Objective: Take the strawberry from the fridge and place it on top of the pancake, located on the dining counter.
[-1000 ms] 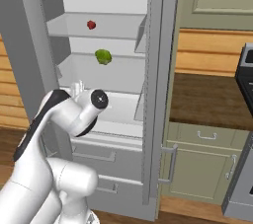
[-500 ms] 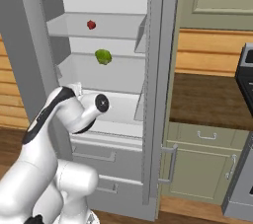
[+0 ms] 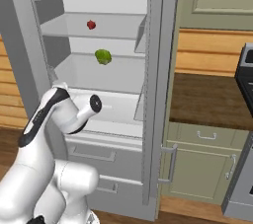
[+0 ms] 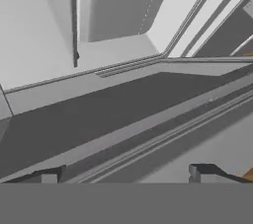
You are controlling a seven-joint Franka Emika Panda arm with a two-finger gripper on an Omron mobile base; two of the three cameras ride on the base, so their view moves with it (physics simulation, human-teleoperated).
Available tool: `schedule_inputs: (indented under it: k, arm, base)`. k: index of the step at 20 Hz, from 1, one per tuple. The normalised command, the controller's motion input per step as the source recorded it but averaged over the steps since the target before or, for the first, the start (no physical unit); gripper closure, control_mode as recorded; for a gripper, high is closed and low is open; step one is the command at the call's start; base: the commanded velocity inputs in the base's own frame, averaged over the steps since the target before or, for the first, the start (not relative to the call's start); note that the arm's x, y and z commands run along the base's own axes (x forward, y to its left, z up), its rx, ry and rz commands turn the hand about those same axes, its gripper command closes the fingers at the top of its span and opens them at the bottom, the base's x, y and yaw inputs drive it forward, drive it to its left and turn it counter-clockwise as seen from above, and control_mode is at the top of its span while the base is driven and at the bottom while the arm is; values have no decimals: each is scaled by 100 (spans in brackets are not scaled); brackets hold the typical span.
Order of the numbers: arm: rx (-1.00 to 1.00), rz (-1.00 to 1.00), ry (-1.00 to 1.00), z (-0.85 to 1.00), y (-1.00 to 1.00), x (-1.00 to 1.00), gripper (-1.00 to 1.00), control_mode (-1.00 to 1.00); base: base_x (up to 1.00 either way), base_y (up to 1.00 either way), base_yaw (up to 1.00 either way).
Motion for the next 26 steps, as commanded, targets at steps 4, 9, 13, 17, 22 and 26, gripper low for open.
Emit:
schedule_inputs:
  k: [4, 9, 13, 17, 22, 26]
  arm:
    - [0, 14, -17, 0, 36, -57, -100, -100]
    - [0, 13, -9, 0, 58, -31, -100, -100]
    - [0, 13, -4, 1, 66, -20, -100, -100]
    - [0, 12, -6, 5, 70, -22, -100, -100]
    - [0, 10, -4, 3, 72, -15, -100, -100]
    - [0, 6, -2, 0, 79, -4, -100, -100]
  base:
    - [0, 0, 0]
    - [0, 0, 0]
    - [0, 0, 0]
    - [0, 0, 0]
    - [0, 0, 0]
    - [0, 0, 0]
